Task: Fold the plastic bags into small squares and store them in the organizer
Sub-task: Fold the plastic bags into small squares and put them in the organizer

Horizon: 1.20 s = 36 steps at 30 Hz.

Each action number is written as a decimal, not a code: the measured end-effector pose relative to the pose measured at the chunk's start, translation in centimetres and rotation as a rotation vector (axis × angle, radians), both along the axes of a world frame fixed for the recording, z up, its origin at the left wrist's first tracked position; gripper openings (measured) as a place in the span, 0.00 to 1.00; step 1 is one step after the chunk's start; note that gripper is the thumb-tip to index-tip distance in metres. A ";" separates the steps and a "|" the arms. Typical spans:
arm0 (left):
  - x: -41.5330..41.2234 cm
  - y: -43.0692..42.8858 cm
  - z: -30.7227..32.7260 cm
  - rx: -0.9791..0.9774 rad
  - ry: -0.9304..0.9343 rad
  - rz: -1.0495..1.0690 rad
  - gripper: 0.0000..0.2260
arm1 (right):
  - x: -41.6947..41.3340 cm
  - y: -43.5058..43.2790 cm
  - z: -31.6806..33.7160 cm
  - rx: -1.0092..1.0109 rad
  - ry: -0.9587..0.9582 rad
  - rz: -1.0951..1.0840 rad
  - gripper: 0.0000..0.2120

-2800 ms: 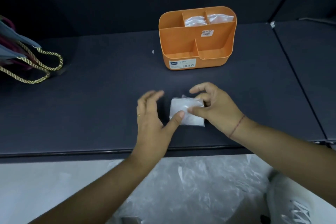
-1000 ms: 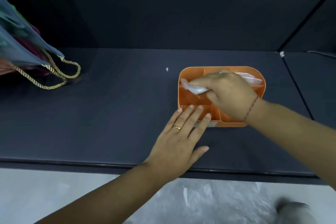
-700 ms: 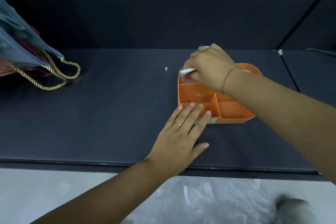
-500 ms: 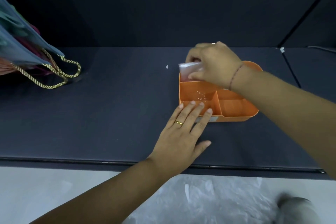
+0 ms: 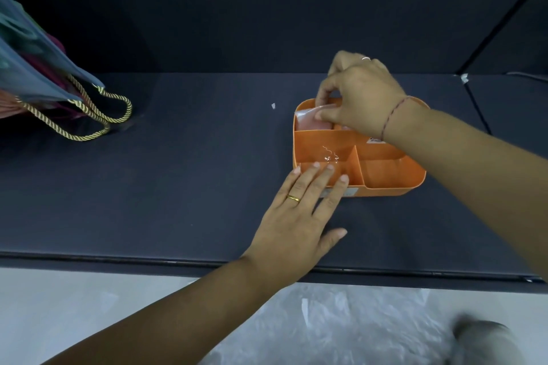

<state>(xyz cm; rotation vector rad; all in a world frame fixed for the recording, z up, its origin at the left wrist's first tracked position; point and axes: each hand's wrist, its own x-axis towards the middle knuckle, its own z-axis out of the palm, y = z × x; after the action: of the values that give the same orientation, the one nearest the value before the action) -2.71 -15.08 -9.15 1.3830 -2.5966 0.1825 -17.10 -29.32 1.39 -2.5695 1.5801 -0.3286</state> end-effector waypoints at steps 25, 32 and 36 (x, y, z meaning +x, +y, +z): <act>2.0 -7.0 -0.9 -0.061 -0.173 0.025 0.34 | -6.5 22.9 -8.7 0.079 -0.496 0.047 0.14; 2.0 -11.4 0.9 0.110 -0.155 0.086 0.35 | -7.6 26.3 -17.5 0.739 0.132 0.181 0.47; 2.6 -13.0 1.6 0.138 -0.123 0.030 0.34 | -7.1 25.6 -19.4 0.549 0.156 0.257 0.17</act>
<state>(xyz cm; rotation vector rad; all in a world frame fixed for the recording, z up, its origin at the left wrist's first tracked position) -0.14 -28.05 -7.53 1.5016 -2.7357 0.0973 -24.19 -3.76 -17.98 -2.3486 1.1446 0.2964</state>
